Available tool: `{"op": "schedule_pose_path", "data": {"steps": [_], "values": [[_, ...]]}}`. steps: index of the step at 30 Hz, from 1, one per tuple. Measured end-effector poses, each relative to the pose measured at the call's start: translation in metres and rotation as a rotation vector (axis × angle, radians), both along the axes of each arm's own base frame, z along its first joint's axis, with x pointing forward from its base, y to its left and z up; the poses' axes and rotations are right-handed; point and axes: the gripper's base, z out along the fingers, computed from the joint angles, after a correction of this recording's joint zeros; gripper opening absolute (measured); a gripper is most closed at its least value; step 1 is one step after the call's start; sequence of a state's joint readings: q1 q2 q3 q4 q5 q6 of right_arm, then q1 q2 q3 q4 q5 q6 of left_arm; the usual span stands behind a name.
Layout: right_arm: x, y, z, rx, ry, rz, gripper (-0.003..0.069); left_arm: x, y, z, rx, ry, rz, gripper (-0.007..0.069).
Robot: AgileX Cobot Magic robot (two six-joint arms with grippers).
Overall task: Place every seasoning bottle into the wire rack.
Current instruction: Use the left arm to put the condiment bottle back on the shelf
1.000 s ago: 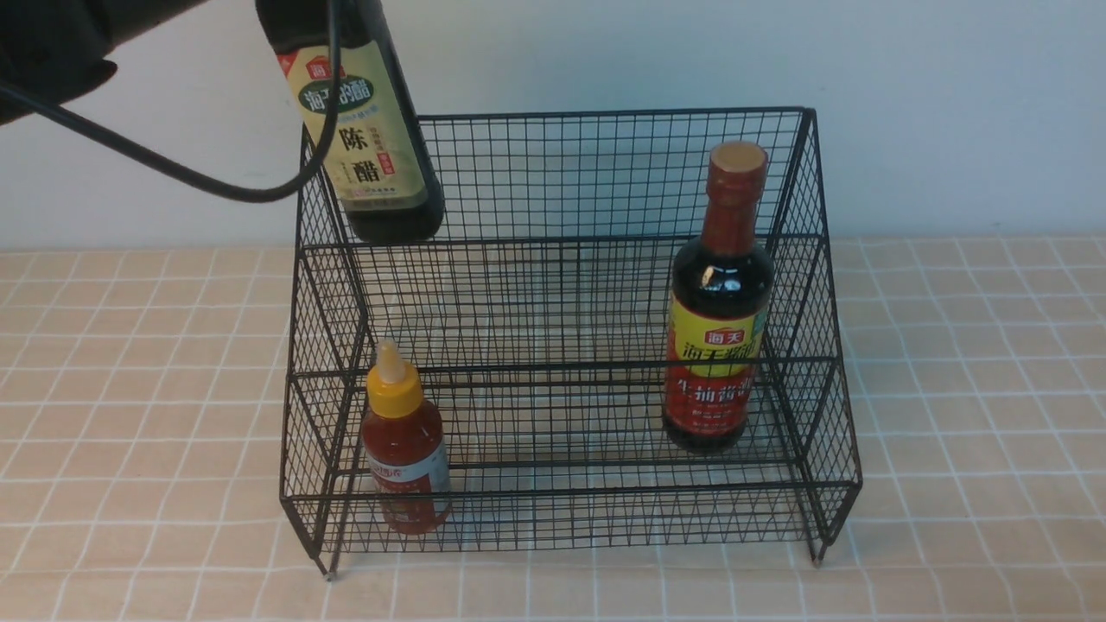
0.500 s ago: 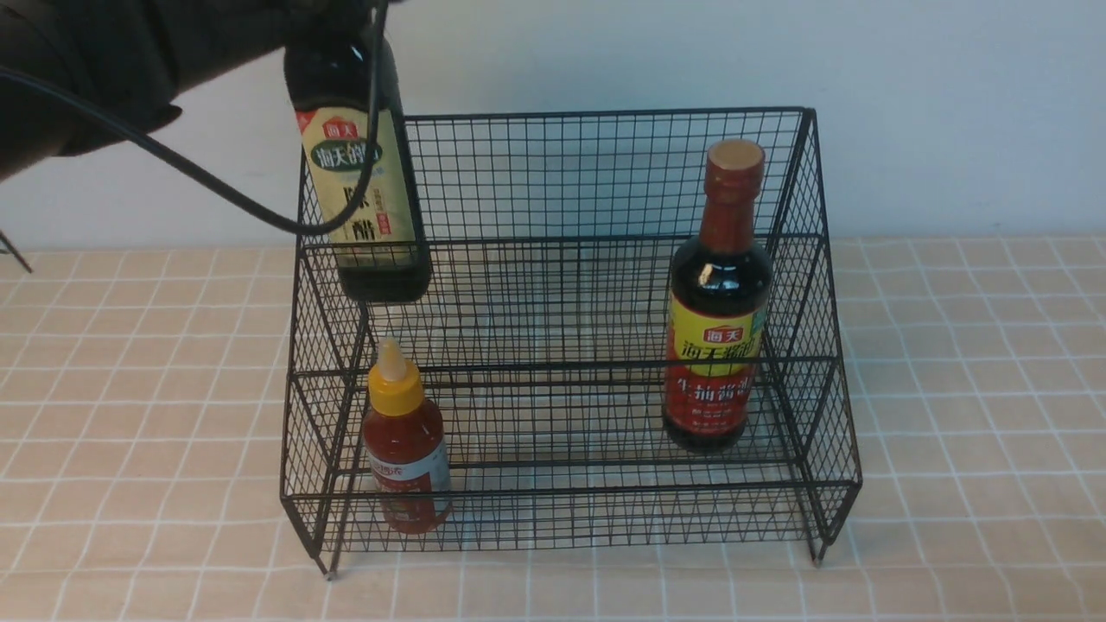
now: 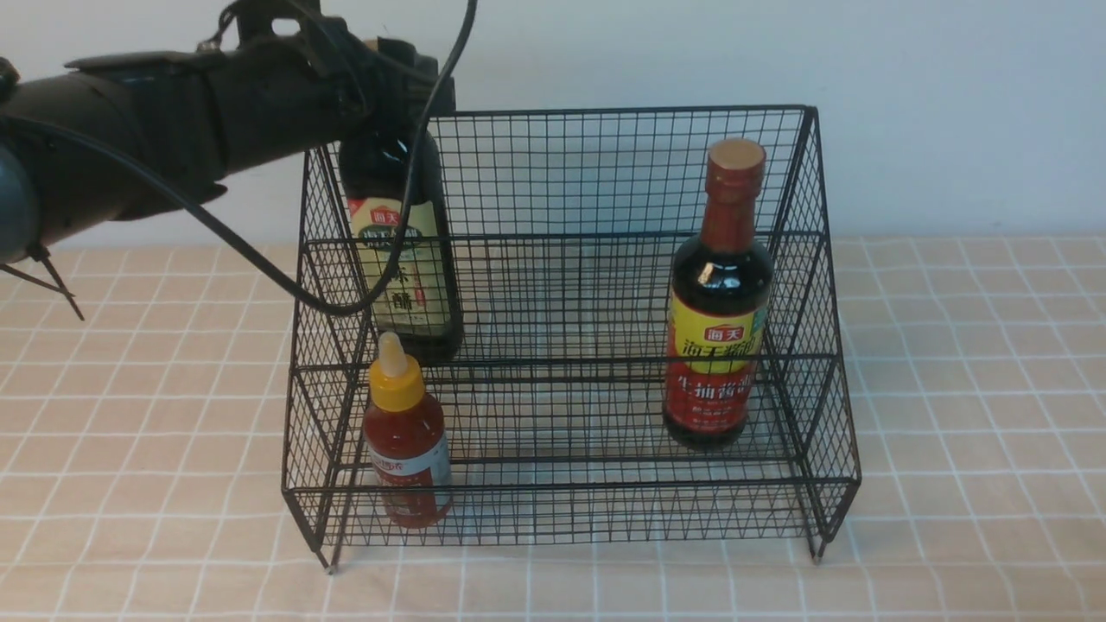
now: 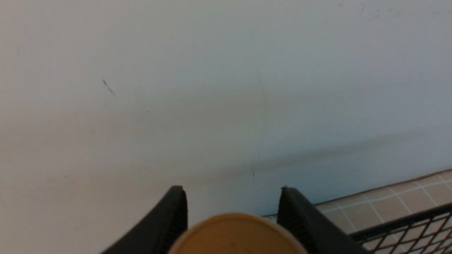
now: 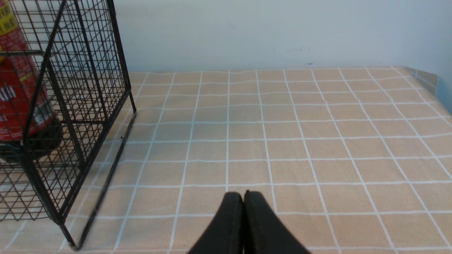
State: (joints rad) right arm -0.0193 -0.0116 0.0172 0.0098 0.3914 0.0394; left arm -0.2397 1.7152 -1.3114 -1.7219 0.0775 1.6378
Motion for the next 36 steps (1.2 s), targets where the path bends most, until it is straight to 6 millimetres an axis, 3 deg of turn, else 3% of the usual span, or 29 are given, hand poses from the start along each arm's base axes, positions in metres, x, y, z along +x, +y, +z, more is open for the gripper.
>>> {"op": "schedule_pose_path", "data": {"steps": [27, 32, 36], "values": [[0.000, 0.000, 0.000, 0.000, 0.000, 0.000, -0.0014, -0.008, -0.003, -0.004, 0.055, 0.000, -0.027, 0.0321], [0.000, 0.000, 0.000, 0.000, 0.000, 0.000, -0.0014, -0.020, -0.001, 0.022, 0.038, -0.065, -0.030, 0.0426], [0.000, 0.000, 0.000, 0.000, 0.000, 0.000, -0.0014, -0.032, 0.002, 0.043, 0.025, -0.117, -0.029, 0.0447]]}}
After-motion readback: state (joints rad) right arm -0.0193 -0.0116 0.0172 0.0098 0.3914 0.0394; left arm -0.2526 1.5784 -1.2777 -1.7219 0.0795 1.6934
